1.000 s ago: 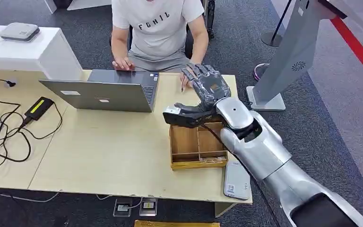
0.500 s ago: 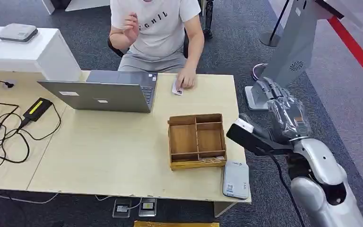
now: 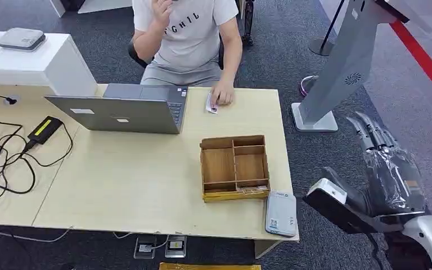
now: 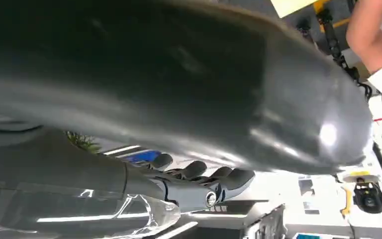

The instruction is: Pass the card to the sensor for recognition and then transmit it.

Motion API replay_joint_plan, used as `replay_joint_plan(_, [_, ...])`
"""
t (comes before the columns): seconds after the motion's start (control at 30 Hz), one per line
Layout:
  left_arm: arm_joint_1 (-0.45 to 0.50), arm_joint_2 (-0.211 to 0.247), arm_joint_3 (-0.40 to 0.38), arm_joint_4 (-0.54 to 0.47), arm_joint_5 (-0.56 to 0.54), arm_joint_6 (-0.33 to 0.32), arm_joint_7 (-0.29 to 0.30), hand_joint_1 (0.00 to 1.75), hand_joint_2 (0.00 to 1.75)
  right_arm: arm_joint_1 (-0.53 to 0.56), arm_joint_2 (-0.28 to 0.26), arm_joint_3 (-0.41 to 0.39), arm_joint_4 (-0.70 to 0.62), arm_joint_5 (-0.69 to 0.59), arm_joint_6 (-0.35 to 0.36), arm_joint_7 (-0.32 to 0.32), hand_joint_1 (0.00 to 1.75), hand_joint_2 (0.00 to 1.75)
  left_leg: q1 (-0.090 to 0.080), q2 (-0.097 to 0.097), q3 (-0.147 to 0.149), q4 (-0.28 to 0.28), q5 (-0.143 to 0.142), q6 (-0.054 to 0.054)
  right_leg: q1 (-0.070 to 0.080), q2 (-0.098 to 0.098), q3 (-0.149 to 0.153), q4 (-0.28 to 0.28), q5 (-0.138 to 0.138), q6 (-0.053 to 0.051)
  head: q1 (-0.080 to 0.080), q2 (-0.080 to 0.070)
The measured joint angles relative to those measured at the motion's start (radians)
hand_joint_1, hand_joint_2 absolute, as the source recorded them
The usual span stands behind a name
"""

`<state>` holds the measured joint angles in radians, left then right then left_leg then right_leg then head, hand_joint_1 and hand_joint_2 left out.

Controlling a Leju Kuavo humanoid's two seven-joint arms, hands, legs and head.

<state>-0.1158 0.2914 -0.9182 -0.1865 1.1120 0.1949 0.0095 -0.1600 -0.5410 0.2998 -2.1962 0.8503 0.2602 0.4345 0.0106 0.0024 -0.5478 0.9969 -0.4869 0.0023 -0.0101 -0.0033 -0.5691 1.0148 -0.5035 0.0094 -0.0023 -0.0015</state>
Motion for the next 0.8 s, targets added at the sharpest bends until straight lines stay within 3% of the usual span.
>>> replay_joint_plan(0.8, [-0.005,-0.001,0.0,0.0,0.0,0.0,0.0,0.0,0.0,0.024,-0.05,-0.024,-0.09,0.0,0.0,0.002,0.0,0.0,0.0,0.0,0.0,0.0,0.0,0.0,0.0,0.0,0.0,0.0,0.0,0.0,0.0,0.0])
